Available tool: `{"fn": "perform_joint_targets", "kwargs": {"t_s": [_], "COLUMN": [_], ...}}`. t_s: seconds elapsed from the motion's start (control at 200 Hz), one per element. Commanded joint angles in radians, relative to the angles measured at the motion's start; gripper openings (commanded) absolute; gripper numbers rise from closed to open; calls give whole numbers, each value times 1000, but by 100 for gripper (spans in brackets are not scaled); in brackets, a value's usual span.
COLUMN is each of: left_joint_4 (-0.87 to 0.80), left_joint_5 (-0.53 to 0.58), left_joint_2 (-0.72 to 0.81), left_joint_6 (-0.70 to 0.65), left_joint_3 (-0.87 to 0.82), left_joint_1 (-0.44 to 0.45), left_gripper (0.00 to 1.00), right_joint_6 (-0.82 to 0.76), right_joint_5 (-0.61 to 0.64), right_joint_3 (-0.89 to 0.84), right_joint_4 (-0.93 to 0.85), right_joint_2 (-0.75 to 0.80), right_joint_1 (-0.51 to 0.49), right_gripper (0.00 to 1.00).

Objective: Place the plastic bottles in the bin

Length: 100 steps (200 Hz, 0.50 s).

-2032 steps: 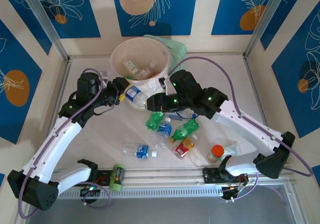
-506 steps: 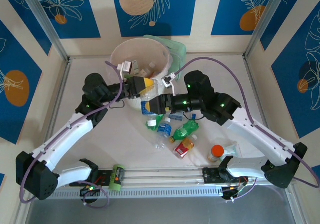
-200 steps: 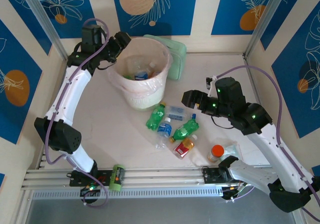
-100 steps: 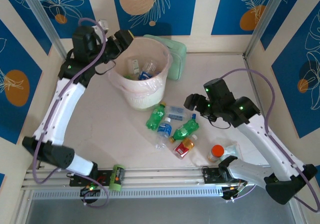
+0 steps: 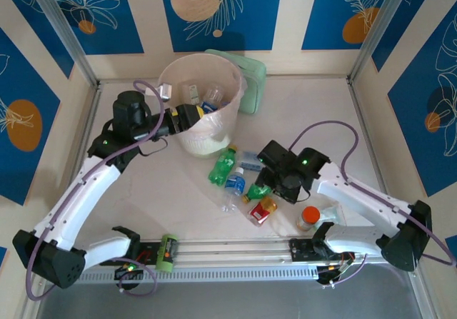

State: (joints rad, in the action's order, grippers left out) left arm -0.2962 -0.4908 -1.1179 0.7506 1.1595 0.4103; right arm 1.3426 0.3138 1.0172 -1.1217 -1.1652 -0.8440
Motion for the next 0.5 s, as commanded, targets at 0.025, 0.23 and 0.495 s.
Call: {"fn": "perform_joint_targets", "kwargs": {"t_s": [0.025,0.23,0.495], "left_joint_4": [40,44,68], "left_joint_5": [-14,-16,-19], "left_joint_2": [52,38,38], "left_joint_6": [-8,0,26], "left_joint_3": [-23,-29,-61], "left_joint_1": [4,4,4], "left_gripper": [73,73,72], "right_joint_6": [144,171,175], "right_joint_5": [-30,-97,-137], "right_joint_3": [-60,-124,-158], "right_joint_4": [5,97,156], "right_joint_2": [-32,-67,-116], "right_joint_1": [-10,-12,-13], "right_gripper": [78,78,76]}}
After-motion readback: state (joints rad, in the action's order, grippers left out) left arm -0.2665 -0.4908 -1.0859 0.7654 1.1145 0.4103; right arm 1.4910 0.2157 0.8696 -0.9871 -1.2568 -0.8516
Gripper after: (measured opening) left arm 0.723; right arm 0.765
